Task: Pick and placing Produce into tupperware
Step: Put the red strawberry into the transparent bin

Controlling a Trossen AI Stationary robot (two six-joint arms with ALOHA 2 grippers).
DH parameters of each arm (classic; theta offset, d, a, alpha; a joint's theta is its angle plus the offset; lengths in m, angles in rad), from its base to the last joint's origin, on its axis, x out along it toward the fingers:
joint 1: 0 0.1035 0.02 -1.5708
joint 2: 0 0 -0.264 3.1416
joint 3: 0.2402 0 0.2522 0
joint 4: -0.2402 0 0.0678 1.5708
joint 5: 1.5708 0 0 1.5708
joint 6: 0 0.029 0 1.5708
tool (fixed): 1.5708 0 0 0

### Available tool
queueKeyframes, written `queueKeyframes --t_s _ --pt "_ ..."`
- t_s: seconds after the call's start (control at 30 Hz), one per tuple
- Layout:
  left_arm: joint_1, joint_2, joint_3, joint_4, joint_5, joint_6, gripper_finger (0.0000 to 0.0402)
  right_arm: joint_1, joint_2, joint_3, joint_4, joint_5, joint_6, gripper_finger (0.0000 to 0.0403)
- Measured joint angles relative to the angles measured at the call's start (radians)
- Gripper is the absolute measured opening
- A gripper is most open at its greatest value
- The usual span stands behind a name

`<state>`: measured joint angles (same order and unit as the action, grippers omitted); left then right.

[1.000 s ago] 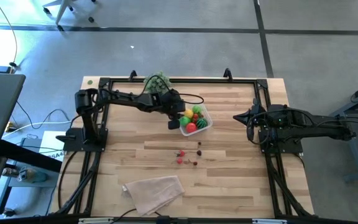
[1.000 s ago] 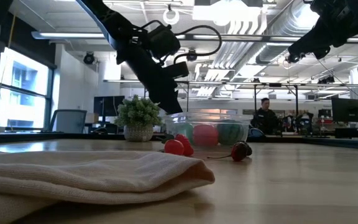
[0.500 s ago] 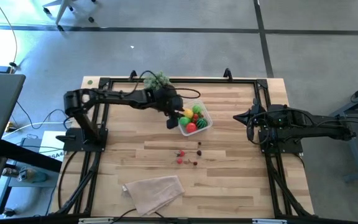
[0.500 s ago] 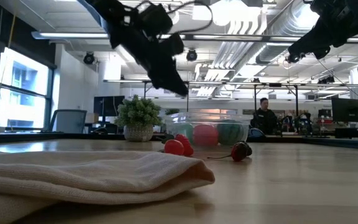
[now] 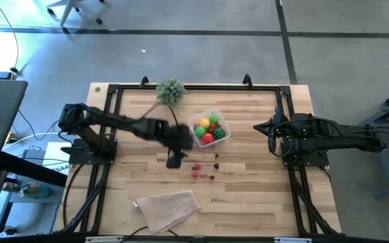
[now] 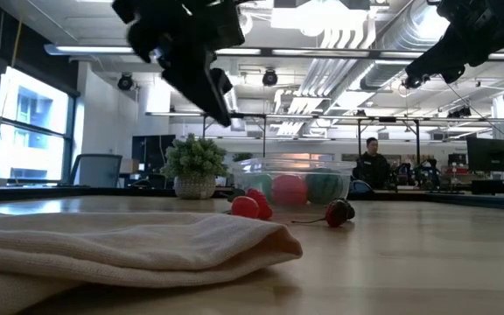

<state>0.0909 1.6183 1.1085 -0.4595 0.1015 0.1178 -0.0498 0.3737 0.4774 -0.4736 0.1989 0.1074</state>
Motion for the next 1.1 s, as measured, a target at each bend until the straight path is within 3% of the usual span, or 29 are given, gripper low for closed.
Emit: queueKeyframes --t_s 0.2,0.4,0.7,1.1 --pt "-0.109 0.033 0.003 0.118 -0.045 -0.092 0.0118 0.000 0.000 0.000 0.000 0.000 0.000 0.0000" --pt "-0.139 0.110 0.003 0.097 -0.213 -0.122 0.0118 0.000 0.000 0.000 0.000 0.000 0.000 0.0000" --pt "-0.130 0.179 0.001 0.119 -0.162 -0.176 0.0121 0.000 0.006 0.000 0.003 0.000 0.000 0.0000" --pt "-0.130 0.183 0.003 0.163 -0.162 -0.243 0.0229 0.000 0.006 0.000 0.004 0.000 0.000 0.0000"
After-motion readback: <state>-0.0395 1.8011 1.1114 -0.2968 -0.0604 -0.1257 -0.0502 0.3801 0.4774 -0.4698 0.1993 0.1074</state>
